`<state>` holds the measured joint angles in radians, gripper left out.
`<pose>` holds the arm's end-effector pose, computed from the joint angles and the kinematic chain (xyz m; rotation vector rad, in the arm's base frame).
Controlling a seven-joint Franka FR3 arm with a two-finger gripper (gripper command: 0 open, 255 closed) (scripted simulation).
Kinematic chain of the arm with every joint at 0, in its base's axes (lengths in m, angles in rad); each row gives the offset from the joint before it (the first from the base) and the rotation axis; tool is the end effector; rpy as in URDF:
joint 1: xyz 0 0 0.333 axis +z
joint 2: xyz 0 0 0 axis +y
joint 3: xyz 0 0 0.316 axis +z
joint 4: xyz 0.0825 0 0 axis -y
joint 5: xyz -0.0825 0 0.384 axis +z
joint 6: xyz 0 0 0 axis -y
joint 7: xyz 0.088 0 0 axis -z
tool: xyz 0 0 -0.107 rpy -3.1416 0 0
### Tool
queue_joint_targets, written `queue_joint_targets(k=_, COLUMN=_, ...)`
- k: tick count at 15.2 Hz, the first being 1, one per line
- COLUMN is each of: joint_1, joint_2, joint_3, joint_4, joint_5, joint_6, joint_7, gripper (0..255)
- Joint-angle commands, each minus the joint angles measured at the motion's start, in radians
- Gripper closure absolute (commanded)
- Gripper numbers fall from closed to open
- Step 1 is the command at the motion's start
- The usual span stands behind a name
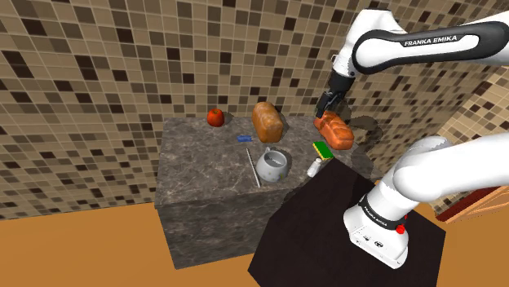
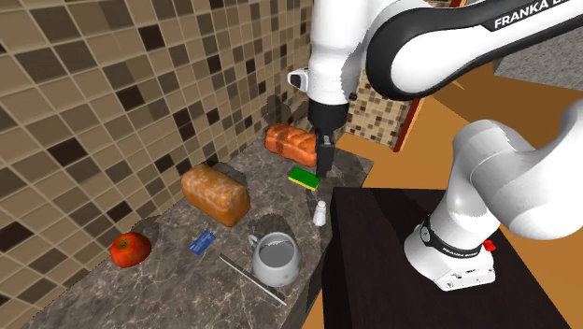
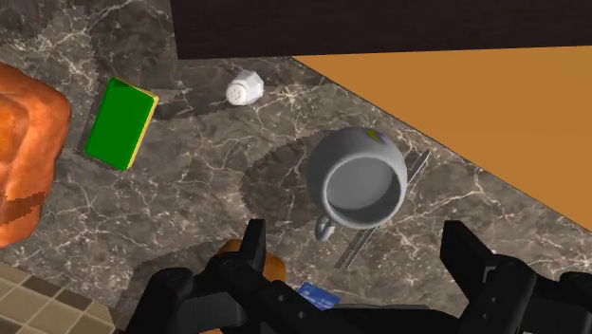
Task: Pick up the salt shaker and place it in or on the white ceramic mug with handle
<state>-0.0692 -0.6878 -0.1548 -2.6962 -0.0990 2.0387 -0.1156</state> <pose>0.3289 -0.0788 0.4345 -3.1359 0.0490 -0.0432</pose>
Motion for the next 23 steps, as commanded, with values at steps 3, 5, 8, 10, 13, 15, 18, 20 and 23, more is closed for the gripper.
queue_joint_targets(k=3, joint_1=-0.024, joint_2=0.083, joint_3=-0.056, joint_4=-0.063, joint_5=-0.022, joint_6=0.121, joint_7=-0.047, gripper=0)
queue_joint_targets(k=5, joint_1=-0.035, joint_2=0.137, joint_3=-0.086, joint_4=-0.085, joint_5=-0.032, joint_6=0.184, joint_7=-0.074, gripper=0)
queue_joint_targets(k=8, joint_1=-0.048, joint_2=0.234, joint_3=-0.133, joint_4=-0.109, joint_5=-0.041, joint_6=0.283, joint_7=-0.117, gripper=0)
queue_joint_targets(k=10, joint_1=-0.053, joint_2=0.308, joint_3=-0.165, joint_4=-0.118, joint_5=-0.040, joint_6=0.352, joint_7=-0.150, gripper=0)
queue_joint_targets(k=13, joint_1=-0.052, joint_2=0.431, joint_3=-0.214, joint_4=-0.121, joint_5=-0.021, joint_6=0.455, joint_7=-0.210, gripper=0)
queue_joint_targets(k=15, joint_1=-0.044, joint_2=0.522, joint_3=-0.246, joint_4=-0.115, joint_5=0.012, joint_6=0.523, joint_7=-0.262, gripper=0)
queue_joint_targets(k=18, joint_1=-0.029, joint_2=0.668, joint_3=-0.283, joint_4=-0.096, joint_5=0.111, joint_6=0.619, joint_7=-0.372, gripper=0)
queue_joint_targets(k=20, joint_1=-0.032, joint_2=0.772, joint_3=-0.283, joint_4=-0.075, joint_5=0.216, joint_6=0.674, joint_7=-0.472, gripper=0)
queue_joint_targets(k=23, joint_1=-0.071, joint_2=0.880, joint_3=-0.237, joint_4=-0.049, joint_5=0.340, joint_6=0.730, joint_7=-0.581, gripper=0)
